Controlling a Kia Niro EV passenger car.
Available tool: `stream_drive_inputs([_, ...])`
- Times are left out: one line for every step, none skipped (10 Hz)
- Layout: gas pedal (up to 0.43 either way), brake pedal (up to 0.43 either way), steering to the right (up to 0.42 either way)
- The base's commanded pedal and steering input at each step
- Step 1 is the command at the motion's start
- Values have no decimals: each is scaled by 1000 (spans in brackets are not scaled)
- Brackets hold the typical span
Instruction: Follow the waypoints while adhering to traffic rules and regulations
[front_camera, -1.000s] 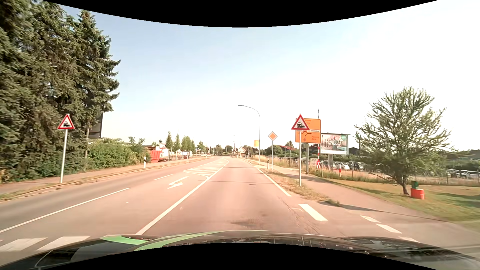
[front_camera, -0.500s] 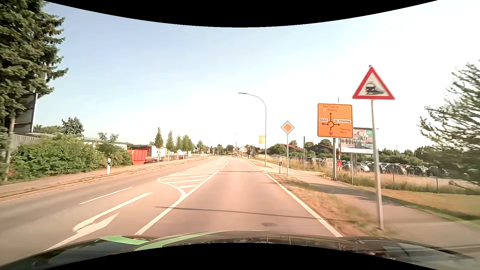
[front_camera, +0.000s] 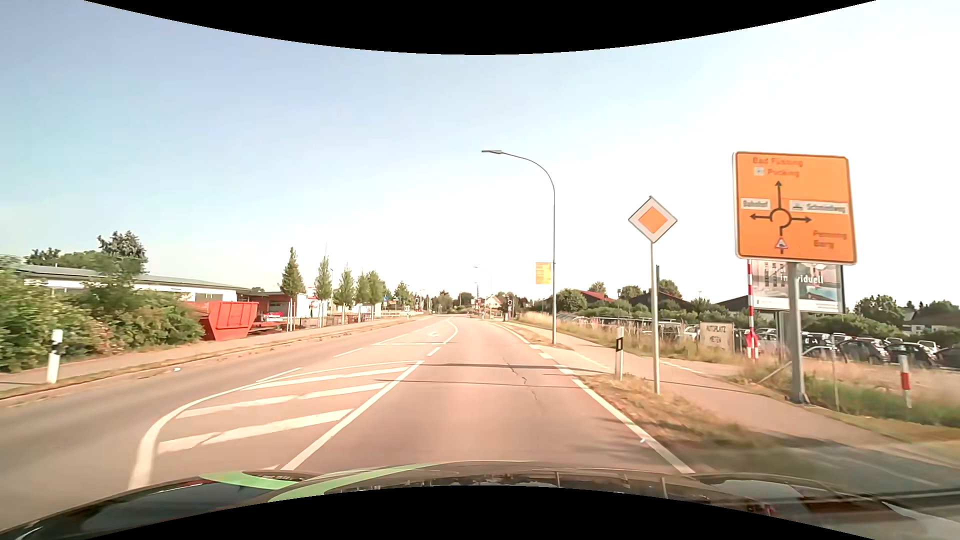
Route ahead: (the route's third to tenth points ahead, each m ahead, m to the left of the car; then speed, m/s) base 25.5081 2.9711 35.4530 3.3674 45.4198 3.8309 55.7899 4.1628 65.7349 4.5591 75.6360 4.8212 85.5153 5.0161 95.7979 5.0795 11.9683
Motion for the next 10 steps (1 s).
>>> stream_drive_inputs([98,0,-9])
stream_drive_inputs([79,0,-9])
stream_drive_inputs([67,0,-9])
stream_drive_inputs([59,0,-9])
stream_drive_inputs([59,0,-9])
stream_drive_inputs([59,0,-8])
stream_drive_inputs([59,0,-8])
stream_drive_inputs([59,0,-8])
stream_drive_inputs([59,0,-8])
stream_drive_inputs([59,0,-7])
